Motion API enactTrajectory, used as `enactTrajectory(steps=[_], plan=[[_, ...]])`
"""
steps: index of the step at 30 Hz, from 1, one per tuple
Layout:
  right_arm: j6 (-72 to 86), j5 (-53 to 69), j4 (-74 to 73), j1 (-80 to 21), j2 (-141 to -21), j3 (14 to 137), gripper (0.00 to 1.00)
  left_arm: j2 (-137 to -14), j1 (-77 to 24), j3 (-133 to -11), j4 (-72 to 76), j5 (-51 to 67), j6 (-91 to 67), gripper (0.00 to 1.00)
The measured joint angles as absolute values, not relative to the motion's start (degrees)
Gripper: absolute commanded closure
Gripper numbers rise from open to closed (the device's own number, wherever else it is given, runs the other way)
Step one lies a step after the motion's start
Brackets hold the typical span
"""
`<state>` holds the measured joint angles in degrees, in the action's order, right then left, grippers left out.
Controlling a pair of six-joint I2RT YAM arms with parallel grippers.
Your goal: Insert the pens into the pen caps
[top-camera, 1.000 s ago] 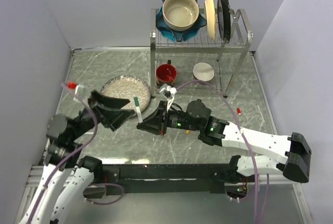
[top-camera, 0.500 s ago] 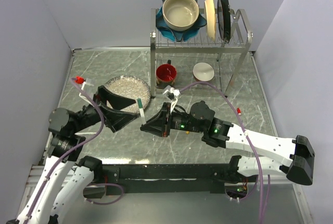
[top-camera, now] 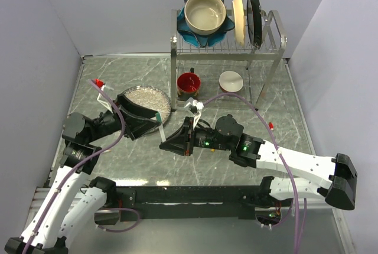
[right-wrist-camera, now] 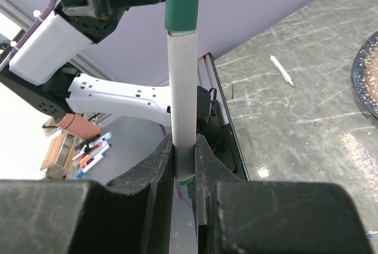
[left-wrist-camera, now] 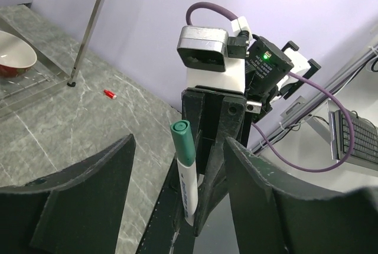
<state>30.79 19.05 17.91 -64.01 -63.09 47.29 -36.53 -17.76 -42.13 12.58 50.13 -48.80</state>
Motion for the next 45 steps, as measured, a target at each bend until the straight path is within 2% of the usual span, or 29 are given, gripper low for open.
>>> enactTrajectory(steps=[13,16,17,19,20,21,33,41,45], plan=[[30.81,19.77,17.93,-64.42,-63.13,47.29,1.00,-37.01,-17.76,-42.13,15.73,50.76,-50.37,0.52],[30.83,19.92,17.93,-64.42,-63.16,47.29,1.00,-37.04,-17.76,-42.13,15.86,51.16,-50.37,0.62],[30.83,19.99,17.93,-64.42,-63.18,47.29,1.00,-37.04,-17.76,-42.13,15.88,51.20,-50.39,0.71],[30.85,20.05,17.96,-64.42,-63.22,47.29,1.00,-37.10,-17.76,-42.13,16.03,51.35,-50.41,0.82],[30.87,20.05,17.96,-64.42,-63.24,47.29,1.00,-37.17,-17.76,-42.06,16.27,51.62,-50.59,0.93],[30.98,20.23,17.96,-64.42,-63.26,47.29,1.00,-37.26,-17.76,-41.91,16.56,51.81,-50.85,0.99],[31.44,19.57,14.72,-64.88,-63.26,47.24,1.00,-32.91,-17.58,-34.50,22.06,50.65,-56.64,0.99],[31.68,20.40,8.73,-63.46,-66.15,47.94,1.00,-26.33,-17.72,-22.94,24.58,43.05,-61.30,0.99],[32.53,21.85,8.19,-61.52,-68.10,48.90,1.00,-26.50,-17.65,-22.96,21.61,39.86,-60.10,0.99]])
